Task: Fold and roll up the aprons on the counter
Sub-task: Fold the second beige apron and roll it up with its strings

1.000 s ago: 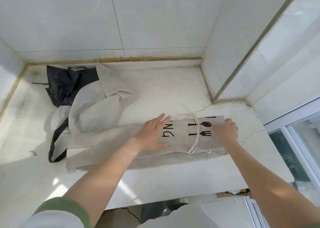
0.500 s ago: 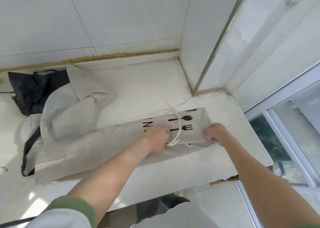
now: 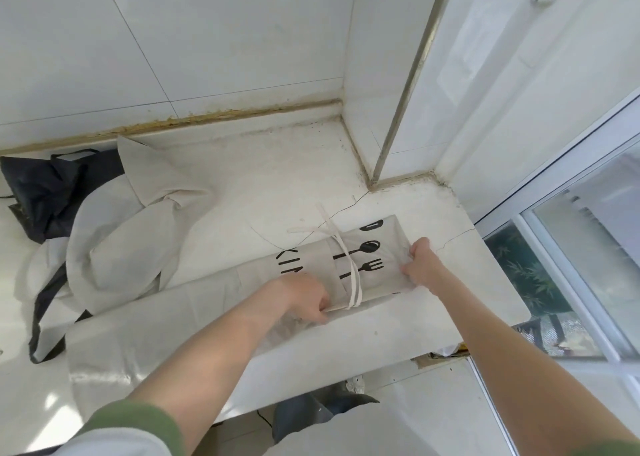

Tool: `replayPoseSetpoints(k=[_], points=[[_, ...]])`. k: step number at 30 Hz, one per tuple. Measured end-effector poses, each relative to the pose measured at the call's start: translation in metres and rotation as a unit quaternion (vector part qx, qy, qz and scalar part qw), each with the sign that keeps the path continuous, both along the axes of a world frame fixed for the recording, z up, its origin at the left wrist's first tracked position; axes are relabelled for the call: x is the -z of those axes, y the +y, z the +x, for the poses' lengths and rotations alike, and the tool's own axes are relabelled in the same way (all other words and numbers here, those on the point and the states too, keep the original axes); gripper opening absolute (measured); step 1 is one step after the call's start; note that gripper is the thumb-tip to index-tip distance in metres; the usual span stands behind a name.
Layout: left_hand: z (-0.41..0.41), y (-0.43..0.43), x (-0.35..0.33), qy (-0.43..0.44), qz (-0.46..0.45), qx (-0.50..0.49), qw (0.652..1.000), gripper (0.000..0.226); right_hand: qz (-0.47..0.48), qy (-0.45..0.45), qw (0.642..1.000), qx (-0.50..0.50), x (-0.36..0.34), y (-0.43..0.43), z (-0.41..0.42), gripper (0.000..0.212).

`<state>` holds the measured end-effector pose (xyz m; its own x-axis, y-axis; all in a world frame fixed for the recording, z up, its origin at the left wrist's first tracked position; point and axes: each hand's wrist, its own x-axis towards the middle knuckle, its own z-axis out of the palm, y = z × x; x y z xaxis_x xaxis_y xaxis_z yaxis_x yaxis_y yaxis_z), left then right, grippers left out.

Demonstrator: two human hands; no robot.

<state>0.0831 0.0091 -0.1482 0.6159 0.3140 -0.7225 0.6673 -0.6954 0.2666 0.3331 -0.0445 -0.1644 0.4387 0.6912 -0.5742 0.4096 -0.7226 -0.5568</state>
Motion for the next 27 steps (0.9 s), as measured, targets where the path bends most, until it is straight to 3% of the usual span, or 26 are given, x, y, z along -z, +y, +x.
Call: replayPoseSetpoints(k=[2, 5, 6, 9, 11, 14, 16, 18, 20, 23, 25, 27], points=[[-0.006, 0.001, 0.003, -0.038, -0.013, -0.075, 0.996, 0.049, 0.005, -0.009, 1.000, -0.022, 0.001, -0.001, 0.000, 0.034], [-0.017, 0.000, 0.011, -0.147, 0.147, -0.110, 0.972, 0.045, 0.024, -0.046, 0.999, -0.016, 0.004, -0.004, 0.004, 0.035], [-0.022, 0.000, 0.014, -0.148, 0.181, -0.109, 0.966, 0.047, 0.031, -0.067, 0.997, 0.001, 0.005, -0.006, 0.005, 0.032], [-0.035, -0.003, 0.021, -0.013, 0.178, -0.062, 0.982, 0.082, 0.005, -0.190, 0.981, 0.045, 0.003, -0.011, 0.004, 0.033], [-0.039, -0.005, 0.026, 0.034, 0.165, -0.067, 0.983, 0.087, -0.042, -0.287, 0.956, 0.047, 0.001, -0.017, 0.001, 0.037], [-0.041, -0.001, 0.033, 0.031, 0.161, -0.090, 0.982, 0.085, -0.049, -0.403, 0.914, -0.020, 0.000, -0.021, -0.008, 0.051], [-0.037, -0.001, 0.038, 0.022, 0.158, -0.091, 0.983, 0.083, 0.030, -0.390, 0.914, -0.108, 0.002, -0.014, -0.022, 0.058], [-0.028, -0.002, 0.041, 0.008, 0.152, -0.091, 0.984, 0.080, 0.141, -0.305, 0.914, -0.229, 0.009, -0.001, -0.049, 0.058], [-0.017, -0.003, 0.041, -0.012, 0.147, -0.094, 0.985, 0.076, 0.194, -0.241, 0.885, -0.347, 0.016, 0.007, -0.079, 0.057], [-0.014, -0.004, 0.040, -0.038, 0.150, -0.094, 0.984, 0.070, 0.107, -0.214, 0.869, -0.434, 0.027, 0.007, -0.102, 0.071], [-0.022, -0.002, 0.040, -0.058, 0.175, -0.097, 0.978, 0.066, 0.060, -0.252, 0.862, -0.435, 0.037, 0.002, -0.098, 0.083], [-0.039, 0.002, 0.040, -0.079, 0.210, -0.149, 0.963, 0.063, 0.037, -0.281, 0.859, -0.426, 0.044, 0.001, -0.089, 0.081]])
